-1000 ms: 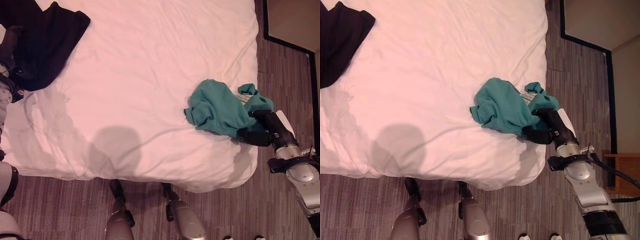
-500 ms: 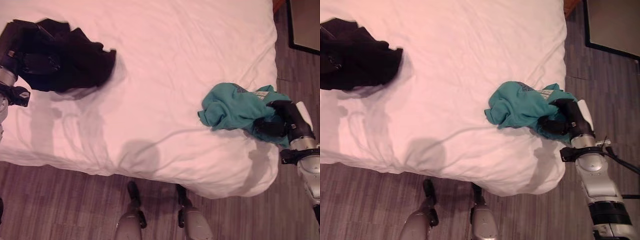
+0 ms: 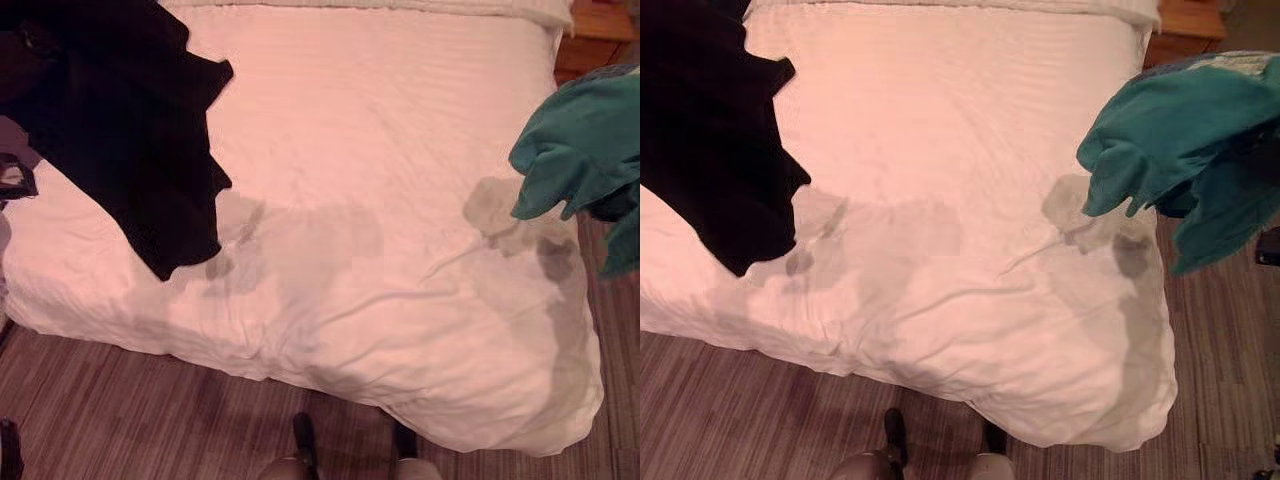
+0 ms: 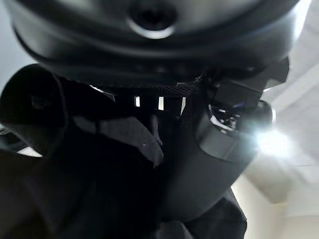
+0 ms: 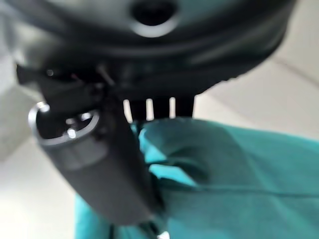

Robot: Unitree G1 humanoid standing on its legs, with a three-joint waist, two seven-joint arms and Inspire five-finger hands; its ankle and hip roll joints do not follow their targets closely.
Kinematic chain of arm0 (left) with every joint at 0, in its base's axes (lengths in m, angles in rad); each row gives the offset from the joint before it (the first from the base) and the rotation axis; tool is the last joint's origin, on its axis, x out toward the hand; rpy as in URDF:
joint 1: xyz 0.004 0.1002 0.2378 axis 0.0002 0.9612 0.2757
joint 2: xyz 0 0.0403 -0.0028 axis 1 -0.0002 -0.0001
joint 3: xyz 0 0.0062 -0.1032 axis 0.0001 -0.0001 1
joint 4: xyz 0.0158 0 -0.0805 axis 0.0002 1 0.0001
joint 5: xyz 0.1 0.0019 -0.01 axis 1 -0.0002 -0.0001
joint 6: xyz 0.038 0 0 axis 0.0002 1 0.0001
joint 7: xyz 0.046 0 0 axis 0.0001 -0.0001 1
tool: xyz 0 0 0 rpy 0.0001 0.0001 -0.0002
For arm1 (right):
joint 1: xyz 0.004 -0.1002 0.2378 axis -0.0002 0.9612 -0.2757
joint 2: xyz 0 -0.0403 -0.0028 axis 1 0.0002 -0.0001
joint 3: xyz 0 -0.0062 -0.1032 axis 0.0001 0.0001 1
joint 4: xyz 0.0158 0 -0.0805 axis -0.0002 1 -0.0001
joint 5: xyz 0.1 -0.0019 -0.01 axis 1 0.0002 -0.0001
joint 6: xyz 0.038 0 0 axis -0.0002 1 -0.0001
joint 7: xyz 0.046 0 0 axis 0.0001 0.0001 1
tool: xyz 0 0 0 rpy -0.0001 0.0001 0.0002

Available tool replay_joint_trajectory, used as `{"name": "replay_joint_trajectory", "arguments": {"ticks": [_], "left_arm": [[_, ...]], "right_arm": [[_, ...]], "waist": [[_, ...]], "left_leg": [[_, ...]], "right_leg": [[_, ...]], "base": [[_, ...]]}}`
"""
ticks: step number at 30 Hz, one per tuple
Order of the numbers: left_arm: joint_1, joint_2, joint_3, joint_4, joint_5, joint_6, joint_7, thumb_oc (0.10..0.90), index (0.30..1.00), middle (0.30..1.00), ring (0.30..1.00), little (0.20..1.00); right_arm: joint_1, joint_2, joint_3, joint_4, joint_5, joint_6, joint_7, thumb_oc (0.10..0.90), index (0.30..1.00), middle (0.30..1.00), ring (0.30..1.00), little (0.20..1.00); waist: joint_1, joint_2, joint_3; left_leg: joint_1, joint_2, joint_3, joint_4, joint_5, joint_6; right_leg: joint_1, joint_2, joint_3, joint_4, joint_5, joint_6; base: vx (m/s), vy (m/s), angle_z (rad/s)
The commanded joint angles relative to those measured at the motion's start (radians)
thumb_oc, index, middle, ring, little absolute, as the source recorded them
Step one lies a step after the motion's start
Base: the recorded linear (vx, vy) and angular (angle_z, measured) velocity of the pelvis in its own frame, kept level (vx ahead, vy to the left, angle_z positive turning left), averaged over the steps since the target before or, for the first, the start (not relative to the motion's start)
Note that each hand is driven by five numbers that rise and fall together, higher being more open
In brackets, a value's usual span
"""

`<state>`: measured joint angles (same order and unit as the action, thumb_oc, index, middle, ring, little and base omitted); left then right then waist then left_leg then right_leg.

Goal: Pick up bed clothes into laundry basket.

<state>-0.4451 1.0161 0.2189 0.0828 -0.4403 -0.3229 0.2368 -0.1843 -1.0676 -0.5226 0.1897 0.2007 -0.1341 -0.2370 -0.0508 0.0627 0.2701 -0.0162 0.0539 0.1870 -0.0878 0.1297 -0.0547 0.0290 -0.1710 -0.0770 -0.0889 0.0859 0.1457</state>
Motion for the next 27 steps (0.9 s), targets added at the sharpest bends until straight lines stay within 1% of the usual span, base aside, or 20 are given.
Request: {"name": "replay_joint_trajectory", "arguments": {"ticks": [1,2,3,4,5,7,8,10,11,12,13,14,15,16,17,18,19,23,25,27], "left_arm": [[0.009,-0.049,0.127,-0.027,0.032,-0.100,0.095,0.400,0.300,0.300,0.300,0.300],[0.027,-0.154,0.113,-0.075,0.006,-0.099,0.077,0.400,0.300,0.300,0.300,0.300],[0.025,-0.187,0.095,-0.077,-0.003,-0.095,0.067,0.400,0.300,0.300,0.300,0.300],[0.025,-0.190,0.092,-0.080,-0.003,-0.093,0.065,0.400,0.300,0.300,0.300,0.300],[-0.006,-0.236,0.051,-0.082,-0.014,-0.090,0.052,0.400,0.300,0.300,0.300,0.300],[-0.031,-0.254,0.030,-0.066,-0.042,-0.094,0.038,0.400,0.300,0.300,0.300,0.300],[-0.080,-0.291,-0.015,-0.068,-0.064,-0.103,0.044,0.400,0.300,0.300,0.300,0.300],[-0.105,-0.292,-0.039,-0.064,-0.063,-0.107,0.049,0.400,0.300,0.300,0.300,0.300],[-0.113,-0.290,-0.057,-0.072,-0.067,-0.109,0.048,0.400,0.300,0.300,0.300,0.300],[-0.121,-0.287,-0.076,-0.093,-0.075,-0.094,0.038,0.400,0.300,0.300,0.300,0.300],[-0.119,-0.286,-0.073,-0.096,-0.074,-0.092,0.038,0.400,0.300,0.300,0.300,0.300],[-0.083,-0.288,-0.045,-0.097,-0.101,-0.085,0.017,0.400,0.300,0.300,0.300,0.300],[-0.078,-0.286,-0.040,-0.099,-0.103,-0.084,0.015,0.400,0.300,0.300,0.300,0.300],[-0.034,-0.298,-0.006,-0.120,-0.101,-0.083,0.015,0.400,0.300,0.300,0.300,0.300],[-0.026,-0.299,-0.001,-0.126,-0.100,-0.082,0.015,0.400,0.300,0.300,0.300,0.300],[0.031,-0.318,0.030,-0.145,-0.098,-0.078,0.008,0.400,0.300,0.300,0.300,0.300],[0.127,-0.337,0.093,-0.176,-0.091,-0.072,0.014,0.400,0.300,0.300,0.300,0.300],[0.258,-0.345,0.175,-0.231,-0.060,-0.054,0.031,0.400,0.300,0.300,0.300,0.300],[0.290,-0.364,0.199,-0.223,-0.080,-0.054,0.021,0.400,0.300,0.300,0.300,0.300],[0.267,-0.388,0.174,-0.230,-0.101,-0.060,0.012,0.400,0.300,0.300,0.300,0.300]], "right_arm": [[0.019,0.003,-0.111,-0.090,-0.026,-0.107,-0.134,0.400,0.300,0.300,0.300,0.300],[0.100,0.059,-0.159,-0.090,-0.046,-0.094,-0.140,0.400,0.300,0.300,0.300,0.300],[0.118,0.086,-0.168,-0.076,-0.039,-0.090,-0.143,0.400,0.300,0.300,0.300,0.300],[0.126,0.087,-0.174,-0.077,-0.038,-0.091,-0.142,0.400,0.300,0.300,0.300,0.300],[0.159,0.140,-0.187,-0.068,-0.025,-0.089,-0.150,0.400,0.300,0.300,0.300,0.300],[0.172,0.169,-0.194,-0.075,-0.021,-0.090,-0.156,0.400,0.300,0.300,0.300,0.300],[0.176,0.200,-0.182,-0.105,-0.037,-0.095,-0.165,0.400,0.300,0.300,0.300,0.300],[0.161,0.211,-0.163,-0.119,-0.053,-0.092,-0.173,0.400,0.300,0.300,0.300,0.300],[0.137,0.220,-0.131,-0.129,-0.063,-0.094,-0.183,0.400,0.300,0.300,0.300,0.300],[0.114,0.238,-0.061,-0.158,-0.068,-0.088,-0.170,0.400,0.300,0.300,0.300,0.300],[0.112,0.241,-0.059,-0.161,-0.069,-0.086,-0.170,0.400,0.300,0.300,0.300,0.300],[0.088,0.274,0.001,-0.175,-0.061,-0.082,-0.153,0.400,0.300,0.300,0.300,0.300],[0.085,0.274,0.006,-0.174,-0.062,-0.081,-0.153,0.400,0.300,0.300,0.300,0.300],[0.050,0.286,0.031,-0.161,-0.054,-0.076,-0.147,0.400,0.300,0.300,0.300,0.300],[0.048,0.285,0.035,-0.159,-0.053,-0.076,-0.146,0.400,0.300,0.300,0.300,0.300],[0.030,0.291,0.039,-0.147,-0.046,-0.075,-0.153,0.400,0.300,0.300,0.300,0.300],[0.008,0.310,0.041,-0.167,-0.042,-0.079,-0.154,0.400,0.300,0.300,0.300,0.300],[0.014,0.351,0.048,-0.210,-0.038,-0.075,-0.148,0.400,0.300,0.300,0.300,0.300],[0.034,0.377,0.043,-0.236,-0.011,-0.089,-0.138,0.400,0.300,0.300,0.300,0.300],[0.043,0.366,0.041,-0.271,0.001,-0.101,-0.133,0.400,0.300,0.300,0.300,0.300]], "waist": [[-0.046,-0.066,-0.200],[-0.072,-0.065,-0.204],[-0.092,-0.064,-0.203],[-0.087,-0.064,-0.204],[-0.126,-0.063,-0.192],[-0.140,-0.065,-0.180],[-0.188,-0.072,-0.151],[-0.194,-0.074,-0.134],[-0.195,-0.074,-0.113],[-0.168,-0.069,-0.091],[-0.169,-0.071,-0.089],[-0.138,-0.079,-0.091],[-0.137,-0.083,-0.089],[-0.108,-0.103,-0.103],[-0.106,-0.106,-0.103],[-0.080,-0.121,-0.110],[-0.038,-0.139,-0.132],[0.003,-0.157,-0.170],[0.003,-0.153,-0.176],[-0.013,-0.138,-0.161]], "left_leg": [[0.087,-0.017,-0.010,0.000,-0.103,-0.019],[0.096,-0.021,0.012,0.000,-0.109,-0.010],[0.101,-0.024,0.018,0.000,-0.122,-0.009],[0.103,-0.025,0.020,0.000,-0.124,-0.008],[0.105,-0.026,0.038,0.000,-0.129,-0.005],[0.102,-0.026,0.058,0.000,-0.132,-0.002],[0.089,-0.024,0.096,0.000,-0.142,-0.001],[0.070,-0.014,0.126,0.000,-0.125,-0.003],[0.057,0.003,0.160,0.000,-0.114,-0.003],[0.045,0.033,0.233,0.000,-0.099,0.002],[0.045,0.036,0.236,0.000,-0.094,0.001],[0.057,0.062,0.320,0.005,-0.073,0.013],[0.063,0.061,0.326,0.005,-0.075,0.011],[0.078,0.067,0.374,0.009,-0.088,0.022],[0.083,0.065,0.380,0.009,-0.089,0.022],[0.078,0.073,0.443,0.024,-0.086,0.027],[0.048,0.095,0.515,0.055,-0.083,0.032],[0.012,0.145,0.593,0.088,-0.036,-0.001],[-0.013,0.203,0.644,0.105,0.032,-0.050],[-0.051,0.251,0.651,0.099,0.128,-0.114]], "right_leg": [[0.056,-0.026,0.030,0.065,-0.048,0.061],[0.049,-0.030,0.049,0.067,-0.037,0.064],[0.047,-0.032,0.058,0.066,-0.037,0.067],[0.048,-0.033,0.060,0.066,-0.038,0.068],[0.033,-0.036,0.087,0.067,-0.026,0.074],[0.011,-0.038,0.115,0.066,-0.009,0.083],[-0.049,-0.038,0.174,0.060,0.055,0.111],[-0.092,-0.033,0.198,0.065,0.093,0.116],[-0.130,-0.031,0.179,0.081,0.113,0.116],[-0.149,-0.030,0.044,0.179,0.038,0.099],[-0.156,-0.027,0.045,0.190,0.034,0.094],[-0.124,-0.036,-0.076,0.361,-0.053,0.063],[-0.127,-0.037,-0.070,0.375,-0.063,0.061],[-0.076,-0.049,-0.108,0.497,-0.110,0.060],[-0.078,-0.051,-0.101,0.503,-0.114,0.060],[-0.036,-0.084,-0.152,0.534,-0.102,0.057],[0.046,-0.149,-0.220,0.530,-0.055,0.057],[0.131,-0.140,-0.239,0.366,-0.061,0.067],[0.164,-0.074,-0.244,0.254,-0.180,0.049],[0.183,0.010,-0.220,0.163,-0.233,0.011]], "base": [[-0.01,0.032,-0.04],[0.05,0.060,-0.05],[0.01,0.060,-0.12],[-0.01,0.078,-0.30],[-0.10,0.085,-0.37],[-0.14,0.085,-0.36],[-0.15,0.043,-0.41],[-0.26,0.007,-0.89],[-0.44,0.067,-1.13],[-0.36,0.053,-1.10],[-0.43,0.139,-2.02],[-0.21,0.045,-2.13],[-0.34,0.093,-2.31],[-0.15,0.025,-1.51],[-0.27,0.000,-1.46],[-0.37,-0.144,-1.61],[-0.47,-0.206,-1.61],[-0.28,-0.203,-1.91],[-0.26,-0.337,-1.10],[-0.36,-0.357,-0.58]]}}
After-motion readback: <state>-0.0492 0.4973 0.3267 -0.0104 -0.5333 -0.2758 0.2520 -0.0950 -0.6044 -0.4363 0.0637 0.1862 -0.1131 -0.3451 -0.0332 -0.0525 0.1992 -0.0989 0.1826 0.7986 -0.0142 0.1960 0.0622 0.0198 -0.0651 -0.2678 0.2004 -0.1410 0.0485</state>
